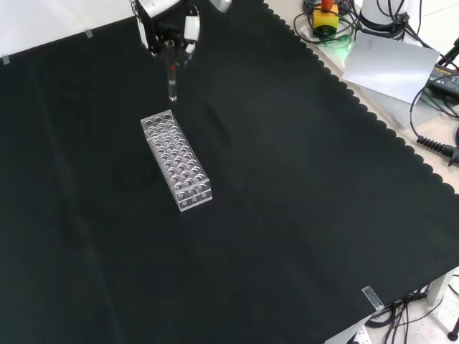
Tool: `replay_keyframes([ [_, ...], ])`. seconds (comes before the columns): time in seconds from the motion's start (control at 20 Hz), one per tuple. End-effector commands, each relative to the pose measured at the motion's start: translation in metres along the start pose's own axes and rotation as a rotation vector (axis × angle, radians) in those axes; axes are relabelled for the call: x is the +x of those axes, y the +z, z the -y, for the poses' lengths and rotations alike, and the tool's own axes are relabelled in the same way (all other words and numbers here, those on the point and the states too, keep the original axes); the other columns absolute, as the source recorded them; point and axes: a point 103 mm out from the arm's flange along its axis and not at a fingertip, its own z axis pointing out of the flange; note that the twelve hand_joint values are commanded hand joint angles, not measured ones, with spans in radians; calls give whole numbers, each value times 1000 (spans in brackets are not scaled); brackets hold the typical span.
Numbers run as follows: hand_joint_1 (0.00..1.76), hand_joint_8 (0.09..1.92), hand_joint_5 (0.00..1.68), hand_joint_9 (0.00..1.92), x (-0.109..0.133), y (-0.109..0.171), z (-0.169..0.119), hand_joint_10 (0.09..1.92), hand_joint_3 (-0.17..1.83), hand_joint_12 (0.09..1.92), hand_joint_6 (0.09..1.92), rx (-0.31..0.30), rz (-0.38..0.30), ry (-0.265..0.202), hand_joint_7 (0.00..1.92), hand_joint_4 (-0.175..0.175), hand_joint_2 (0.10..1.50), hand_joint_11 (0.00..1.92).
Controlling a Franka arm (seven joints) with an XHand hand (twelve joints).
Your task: Shake the test tube.
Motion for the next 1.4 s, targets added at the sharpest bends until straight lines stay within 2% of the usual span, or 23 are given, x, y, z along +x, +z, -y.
replay_keyframes([
  [0.05, 1233, 456, 1350, 1706, 84, 1, 0, 756, 614, 812, 501, -7, -35, -169, 1758, -175, 657, 1356],
  [0.2, 1233, 456, 1349, 1706, 109, 1, 5, 756, 615, 813, 502, -2, -63, -217, 1758, -175, 657, 1356],
  [0.35, 1233, 457, 1349, 1706, 126, 3, 9, 757, 615, 813, 502, 5, -73, -245, 1757, -175, 656, 1356],
  [0.55, 1232, 458, 1349, 1706, 122, 3, 9, 758, 616, 814, 503, 4, -64, -229, 1757, -175, 656, 1356],
  [0.75, 1232, 459, 1348, 1705, 89, 3, 8, 758, 617, 814, 504, 1, -42, -171, 1756, -175, 656, 1355],
  [1.25, 1232, 462, 1347, 1704, -41, -7, 5, 760, 618, 815, 507, -5, 36, 91, 1755, -175, 655, 1355],
  [1.4, 1232, 463, 1347, 1703, -72, -11, 6, 760, 618, 816, 507, 4, 50, 158, 1754, -175, 655, 1355],
])
